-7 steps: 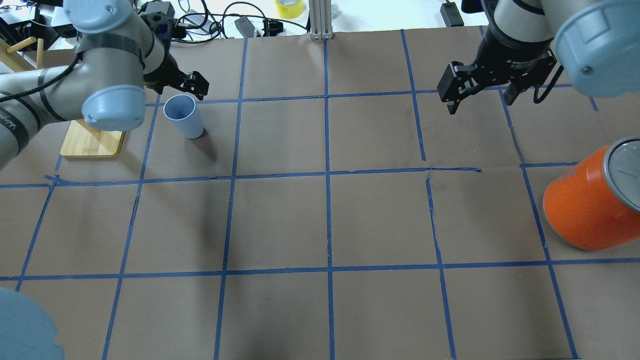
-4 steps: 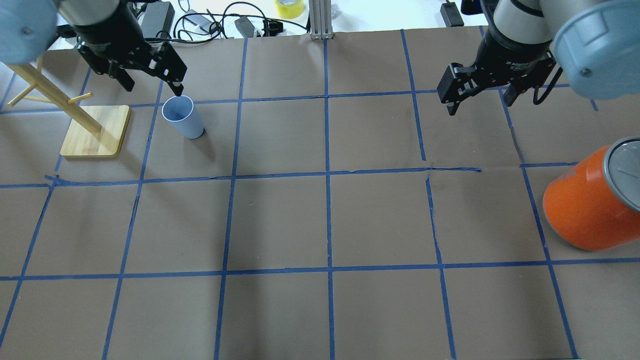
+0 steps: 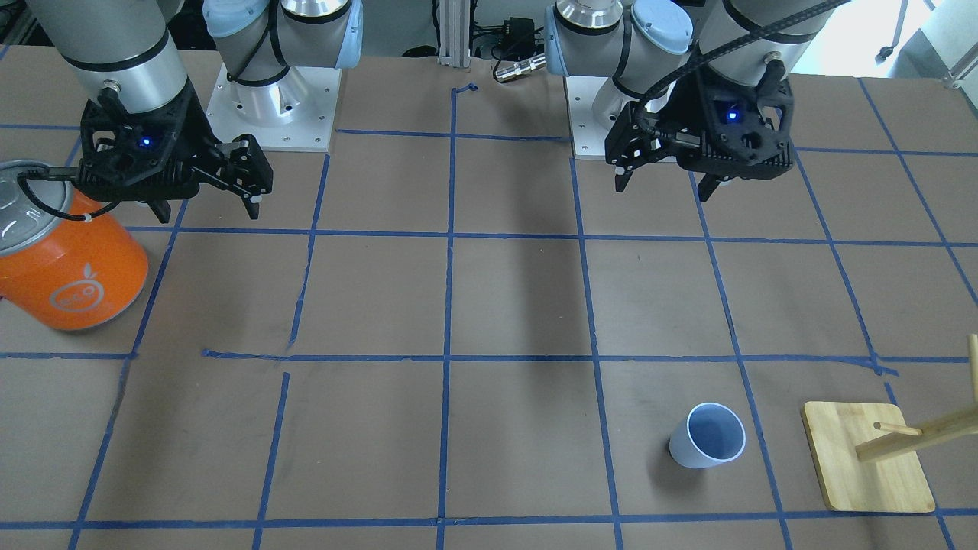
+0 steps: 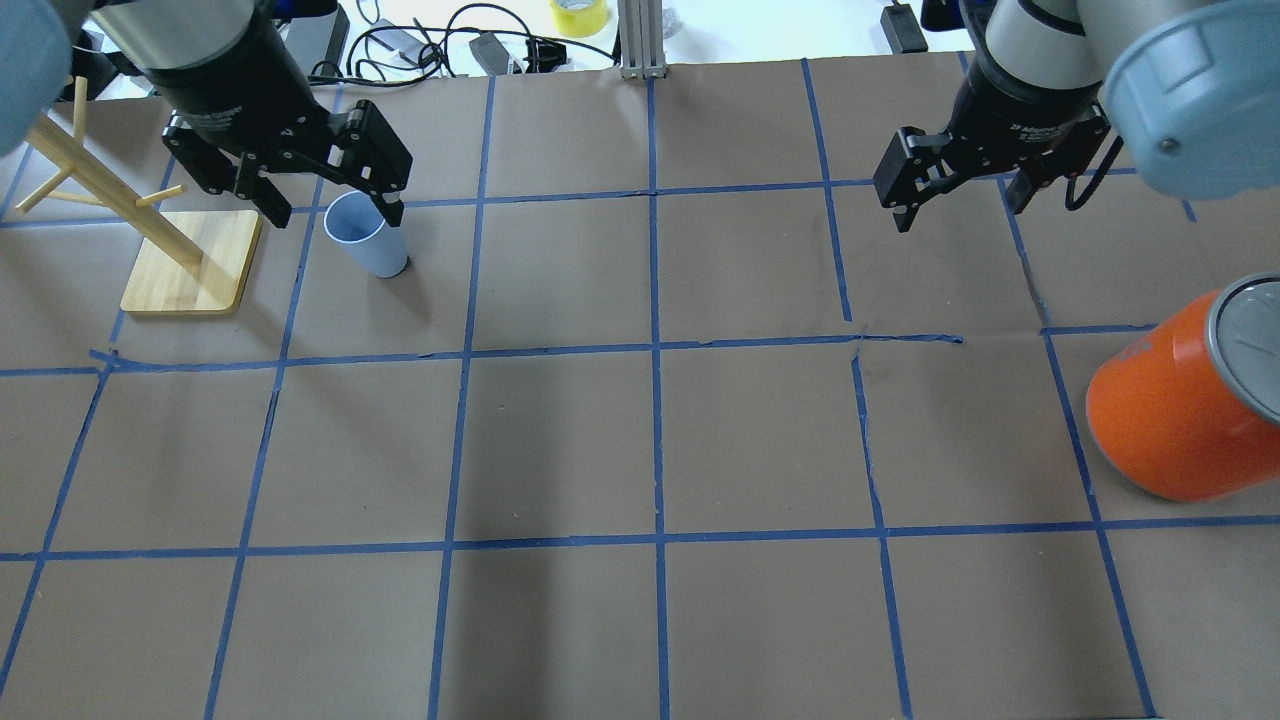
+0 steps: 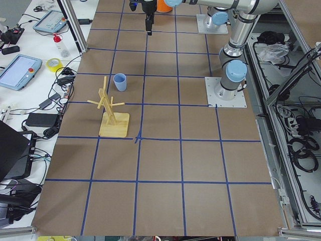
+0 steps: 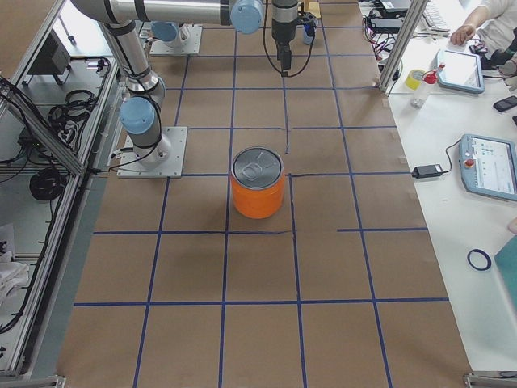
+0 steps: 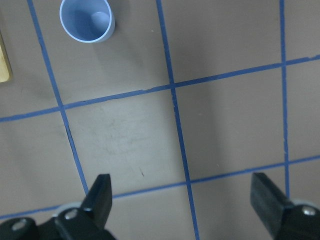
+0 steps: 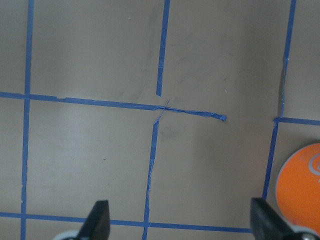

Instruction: Flip cup

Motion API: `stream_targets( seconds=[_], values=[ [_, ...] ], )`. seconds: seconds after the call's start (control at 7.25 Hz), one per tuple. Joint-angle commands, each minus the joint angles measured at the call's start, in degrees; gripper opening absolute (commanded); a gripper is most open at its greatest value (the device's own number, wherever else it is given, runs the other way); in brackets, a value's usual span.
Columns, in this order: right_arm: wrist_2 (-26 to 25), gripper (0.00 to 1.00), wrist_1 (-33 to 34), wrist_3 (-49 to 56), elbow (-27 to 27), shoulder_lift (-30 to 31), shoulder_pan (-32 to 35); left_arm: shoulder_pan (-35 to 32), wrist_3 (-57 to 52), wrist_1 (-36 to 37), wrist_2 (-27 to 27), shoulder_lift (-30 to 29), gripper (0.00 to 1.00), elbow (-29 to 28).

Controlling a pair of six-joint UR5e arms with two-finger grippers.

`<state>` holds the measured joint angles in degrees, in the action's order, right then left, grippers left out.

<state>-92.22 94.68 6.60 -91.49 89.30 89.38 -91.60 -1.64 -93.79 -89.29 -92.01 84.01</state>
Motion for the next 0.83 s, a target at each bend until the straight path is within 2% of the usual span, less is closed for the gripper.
stream_targets(
  seconds=[0.0,0.14,0.55,0.69],
  values=[
    [0.0,1.00,0.1,-0.1,0.0,0.0,0.0,-2.9,2.0,7.6,-4.5,0.1,1.00,1.4],
    [-0.1,1.00,0.0,-0.1,-0.1,-0.1,0.0,-2.7,2.3,9.0,-4.3,0.3,1.00,1.6],
    [0.0,1.00,0.1,-0.2,-0.1,0.0,0.0,-2.3,0.6,6.9,-4.1,1.1,1.00,1.7],
    [-0.1,1.00,-0.1,0.1,-0.2,0.0,0.0,-1.2,0.2,6.6,-1.9,1.2,1.00,1.7]
  ],
)
